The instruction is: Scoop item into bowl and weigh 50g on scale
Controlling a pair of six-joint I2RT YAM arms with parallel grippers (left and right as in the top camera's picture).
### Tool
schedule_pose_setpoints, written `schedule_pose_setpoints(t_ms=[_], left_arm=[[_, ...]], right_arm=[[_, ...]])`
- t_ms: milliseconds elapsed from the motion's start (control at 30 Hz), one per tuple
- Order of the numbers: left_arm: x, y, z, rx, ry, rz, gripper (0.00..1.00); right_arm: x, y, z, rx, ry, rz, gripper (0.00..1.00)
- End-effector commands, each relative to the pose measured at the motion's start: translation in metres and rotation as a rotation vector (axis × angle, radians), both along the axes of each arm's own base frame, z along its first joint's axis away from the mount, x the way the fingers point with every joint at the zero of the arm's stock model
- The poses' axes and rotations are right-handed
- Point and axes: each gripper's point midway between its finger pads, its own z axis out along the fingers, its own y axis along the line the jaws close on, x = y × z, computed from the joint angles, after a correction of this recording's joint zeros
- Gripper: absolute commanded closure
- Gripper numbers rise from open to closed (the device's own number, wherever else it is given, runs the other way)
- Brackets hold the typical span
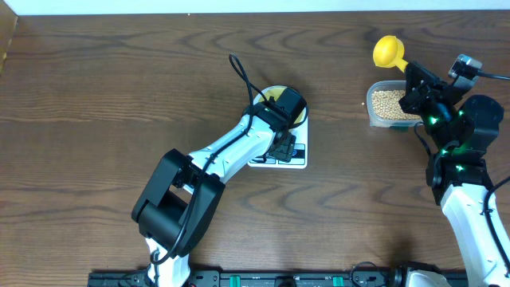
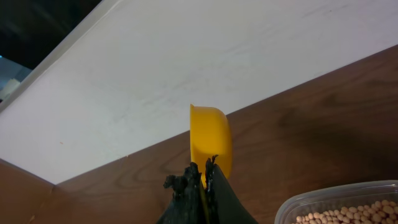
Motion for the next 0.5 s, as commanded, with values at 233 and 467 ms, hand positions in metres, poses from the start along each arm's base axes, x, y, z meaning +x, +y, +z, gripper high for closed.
schedule_pose_setpoints(t_ms=[233,467], left_arm=[[-0.0031,0.0084,-0.0084,0.034,0.009,0.021,0.12],[-0.0029,0.0082,-0.0083,0.033,0.008,0.021,0.12]], right_arm=[[-0.0009,0.0011,0.0116,-0.018,-0.03,0.015,0.99],[-0.0009,0.0011,0.0115,-0.018,-0.03,0.015,0.99]])
